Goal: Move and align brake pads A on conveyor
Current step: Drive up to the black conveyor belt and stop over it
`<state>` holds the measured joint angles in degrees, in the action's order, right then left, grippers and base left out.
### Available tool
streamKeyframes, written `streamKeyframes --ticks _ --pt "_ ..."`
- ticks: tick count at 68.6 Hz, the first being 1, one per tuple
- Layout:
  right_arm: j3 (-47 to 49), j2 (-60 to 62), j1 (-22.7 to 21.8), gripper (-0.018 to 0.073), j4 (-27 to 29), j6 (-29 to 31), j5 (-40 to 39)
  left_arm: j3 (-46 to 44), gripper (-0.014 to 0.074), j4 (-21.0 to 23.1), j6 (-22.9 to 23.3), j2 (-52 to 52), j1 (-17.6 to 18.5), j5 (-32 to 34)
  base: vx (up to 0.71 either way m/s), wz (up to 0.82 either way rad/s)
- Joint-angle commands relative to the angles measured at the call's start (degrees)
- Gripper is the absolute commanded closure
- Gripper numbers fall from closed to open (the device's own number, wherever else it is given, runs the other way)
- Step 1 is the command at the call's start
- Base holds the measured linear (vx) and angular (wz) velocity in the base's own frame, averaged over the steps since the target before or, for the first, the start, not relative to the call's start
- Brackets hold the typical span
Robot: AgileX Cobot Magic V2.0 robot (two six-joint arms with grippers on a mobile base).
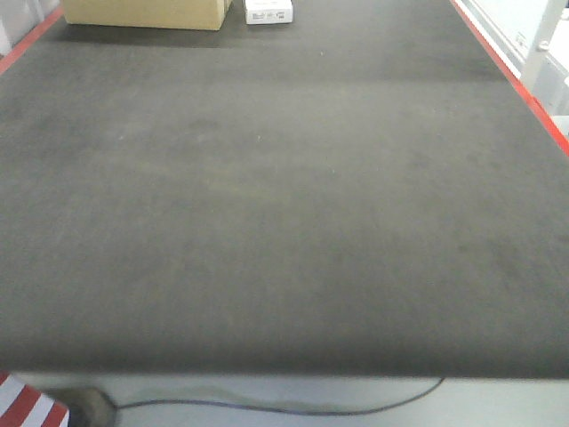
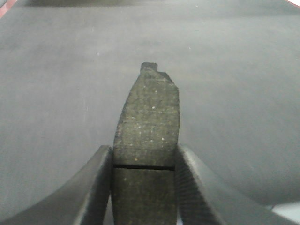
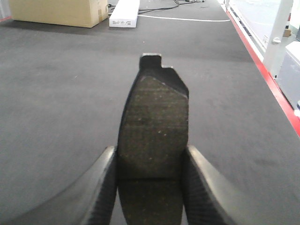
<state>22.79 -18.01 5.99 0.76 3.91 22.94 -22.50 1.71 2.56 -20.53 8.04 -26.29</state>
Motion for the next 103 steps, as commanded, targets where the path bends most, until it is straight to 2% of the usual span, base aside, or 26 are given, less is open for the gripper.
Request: streamKeyframes --ticks 1,51,103 --pt "1.71 -0.49 -0.02 0.0564 -0.35 0.35 -5.34 -1.65 0.0602 0.41 0.02 -0.11 0.17 5.57 0.37 0.01" --pt "1.71 -0.49 -0.02 0.0564 -0.35 0.35 -5.34 -1.65 0.0602 0.41 0.02 -0.11 0.17 5.57 0.30 0.02" --pt "1.71 -0.49 -0.02 0.0564 -0.35 0.35 -5.34 -1.65 0.0602 0.41 0.02 -0.11 0.17 5.57 0.03 0.00"
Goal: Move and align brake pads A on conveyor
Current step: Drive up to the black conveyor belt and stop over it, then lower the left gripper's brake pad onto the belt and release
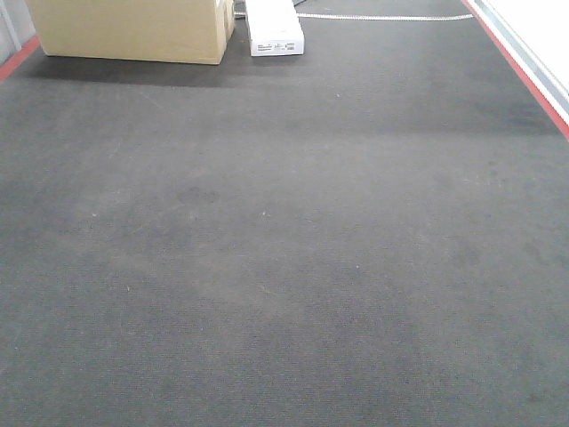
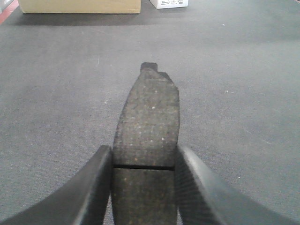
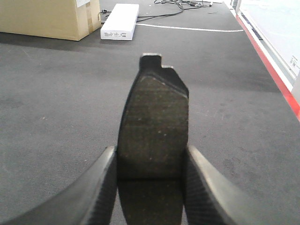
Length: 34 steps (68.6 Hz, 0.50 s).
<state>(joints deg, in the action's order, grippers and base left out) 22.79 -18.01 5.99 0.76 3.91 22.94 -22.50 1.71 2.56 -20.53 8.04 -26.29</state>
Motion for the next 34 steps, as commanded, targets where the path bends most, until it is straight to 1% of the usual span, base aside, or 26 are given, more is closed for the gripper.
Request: streamKeyframes --ticks 1,34 --pt "1.71 -0.49 -0.02 0.0564 -0.35 0.35 -5.34 -1.65 0.0602 0.41 0.02 -0.11 0.17 5.57 0.00 0.00" --pt "1.71 -0.49 -0.02 0.0564 -0.35 0.35 -5.34 -1.65 0.0602 0.36 0.02 -0.13 0.17 6.36 0.00 0.00"
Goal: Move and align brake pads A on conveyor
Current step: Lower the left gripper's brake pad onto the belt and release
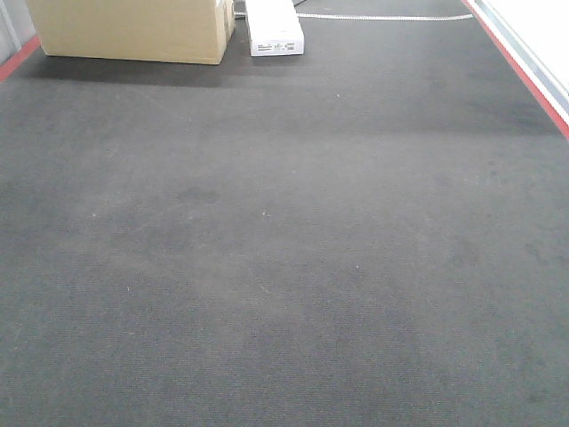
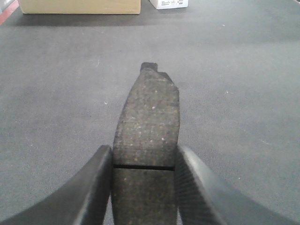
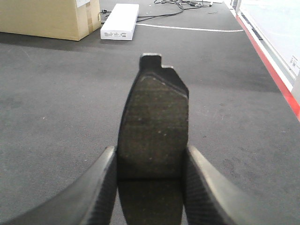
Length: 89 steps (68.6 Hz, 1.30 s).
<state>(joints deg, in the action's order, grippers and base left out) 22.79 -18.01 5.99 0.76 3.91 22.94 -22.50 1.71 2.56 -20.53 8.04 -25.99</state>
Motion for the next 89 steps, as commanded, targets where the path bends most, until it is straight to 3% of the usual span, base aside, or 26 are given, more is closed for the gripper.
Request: streamKeyframes --ticks 1,11,19,29,48,57,89 --pt "1.71 -0.49 -0.02 0.0564 -0.35 0.35 -5.34 -1.71 0.0602 0.36 0.02 -0.13 0.17 6.11 0.00 0.00" --pt "1.71 -0.49 -0.02 0.0564 -0.35 0.35 -5.34 -5.02 0.0602 -0.04 3.77 -3.76 0.13 4.56 0.00 0.00" --pt "1.71 -0.49 -0.02 0.0564 -0.35 0.35 -5.34 -10.24 0.0601 -0.31 8.60 -11.88 0.13 1.50 0.00 0.00" --pt "1.71 -0.49 -0.02 0.0564 -0.35 0.35 -5.34 -15.19 0.0596 -1.71 11.33 -23.90 0.13 -0.82 0.00 0.00" --pt "1.71 -0.49 -0.02 0.0564 -0.35 0.35 -5.34 -21.89 0.0590 -13.41 24.05 -44.31 0.13 -0.57 0.00 0.00" --pt "1.71 -0.49 -0.02 0.0564 -0.35 0.35 -5.34 -24.45 0.0581 -16.28 24.58 -52.49 0.13 -1.39 0.00 0.00" --pt "1.71 -0.49 -0.02 0.0564 -0.35 0.35 -5.34 -30.06 0.0531 -16.58 26.85 -70.83 0.13 1.89 0.00 0.00"
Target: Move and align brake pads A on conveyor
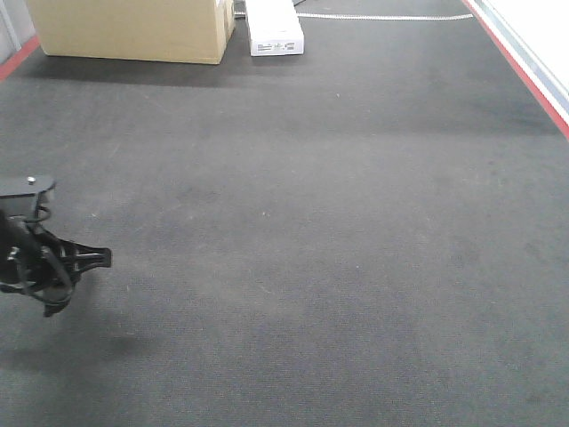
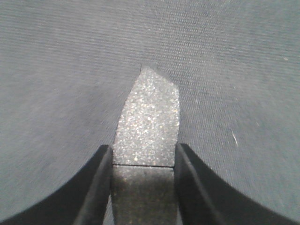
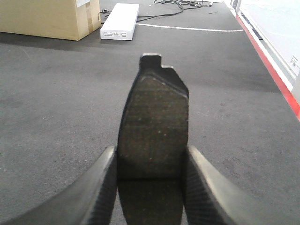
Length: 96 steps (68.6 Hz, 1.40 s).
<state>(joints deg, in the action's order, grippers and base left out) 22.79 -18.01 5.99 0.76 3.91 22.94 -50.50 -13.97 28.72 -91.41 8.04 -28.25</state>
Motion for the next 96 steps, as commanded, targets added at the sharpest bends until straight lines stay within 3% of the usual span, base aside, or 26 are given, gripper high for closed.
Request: streamKeyframes --ticks 1,11,25,36,67,96 --pt "1.71 -0.49 -0.02 0.0564 -0.35 0.35 -5.34 -2.07 0.0522 -0.90 0.68 -0.32 0.13 4.42 0.00 0.00" --pt "1.71 -0.49 -0.02 0.0564 -0.35 0.35 -5.34 -2.07 0.0428 -0.90 0.68 -3.65 0.13 5.11 0.00 0.00" --pt "1.71 -0.49 -0.02 0.0564 -0.35 0.35 -5.34 -2.16 0.0186 -0.95 0.68 -5.02 0.13 5.53 0.00 0.00" --pt "1.71 -0.49 -0.02 0.0564 -0.35 0.35 -5.34 -4.12 0.0065 -1.02 -0.44 -3.42 0.13 1.82 0.00 0.00" --pt "1.71 -0.49 -0.02 0.0564 -0.35 0.35 -5.34 -2.18 0.0059 -3.46 -2.64 18.89 0.19 -0.95 0.00 0.00" --pt "1.71 -0.49 -0.02 0.0564 -0.35 0.35 -5.34 11.78 0.0059 -3.46 -5.64 45.71 0.19 4.03 0.00 0.00"
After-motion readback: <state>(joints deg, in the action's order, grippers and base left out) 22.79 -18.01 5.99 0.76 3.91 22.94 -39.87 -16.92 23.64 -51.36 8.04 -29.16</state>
